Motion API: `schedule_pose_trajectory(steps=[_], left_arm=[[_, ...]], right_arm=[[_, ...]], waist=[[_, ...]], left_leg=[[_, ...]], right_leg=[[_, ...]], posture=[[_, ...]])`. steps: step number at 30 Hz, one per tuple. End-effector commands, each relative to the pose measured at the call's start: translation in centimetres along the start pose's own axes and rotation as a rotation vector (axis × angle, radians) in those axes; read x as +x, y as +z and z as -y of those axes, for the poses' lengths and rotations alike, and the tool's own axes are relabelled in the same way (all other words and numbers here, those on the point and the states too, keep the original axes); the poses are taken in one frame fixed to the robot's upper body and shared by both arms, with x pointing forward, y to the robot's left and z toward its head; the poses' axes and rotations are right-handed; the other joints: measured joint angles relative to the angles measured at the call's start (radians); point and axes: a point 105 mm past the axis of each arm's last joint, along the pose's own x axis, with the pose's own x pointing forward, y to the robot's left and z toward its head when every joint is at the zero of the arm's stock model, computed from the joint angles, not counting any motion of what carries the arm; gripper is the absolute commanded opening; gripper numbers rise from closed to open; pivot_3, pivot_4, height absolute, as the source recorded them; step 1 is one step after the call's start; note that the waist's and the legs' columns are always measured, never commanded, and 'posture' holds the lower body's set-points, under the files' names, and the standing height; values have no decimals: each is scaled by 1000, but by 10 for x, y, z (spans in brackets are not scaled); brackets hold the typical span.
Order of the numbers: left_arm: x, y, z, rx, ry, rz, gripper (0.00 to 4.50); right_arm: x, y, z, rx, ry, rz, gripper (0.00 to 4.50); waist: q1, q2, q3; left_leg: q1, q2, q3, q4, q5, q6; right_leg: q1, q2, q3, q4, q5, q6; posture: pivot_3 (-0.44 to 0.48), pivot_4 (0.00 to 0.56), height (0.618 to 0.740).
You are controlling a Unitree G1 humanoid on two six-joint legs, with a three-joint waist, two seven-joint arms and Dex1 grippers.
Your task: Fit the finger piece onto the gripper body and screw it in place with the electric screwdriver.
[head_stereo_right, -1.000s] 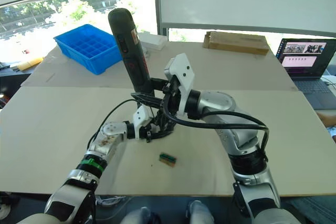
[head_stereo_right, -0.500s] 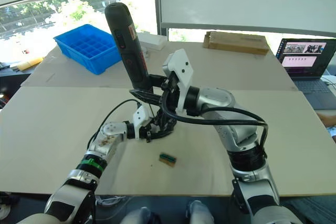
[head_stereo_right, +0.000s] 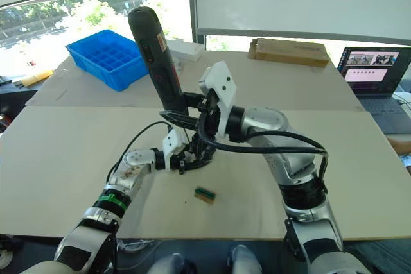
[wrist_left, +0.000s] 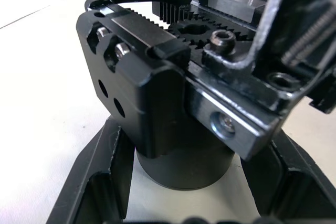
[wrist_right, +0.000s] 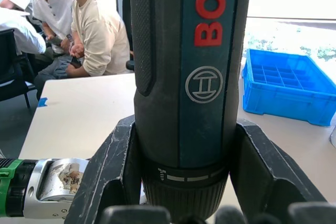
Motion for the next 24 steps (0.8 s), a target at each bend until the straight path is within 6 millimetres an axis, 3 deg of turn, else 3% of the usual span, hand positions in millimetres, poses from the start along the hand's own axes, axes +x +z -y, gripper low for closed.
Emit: schedule_pose_trajectory(steps=[1,24], left_arm=[[-1,15,-7,33,15,37,2312],[-1,15,-9,33,19,39,2312]], right_arm=[[-1,19,-3,-62,8,78,1923],[-2,17,-5,-47,16,71,1923]], waist=[[0,0,0],[0,0,0]], left_leg=[[0,0,0,0,0,0],[0,0,0,0,0,0]], right_leg=[[0,0,0,0,0,0],[0,0,0,0,0,0]], posture=[[0,150,738],[0,150,738]])
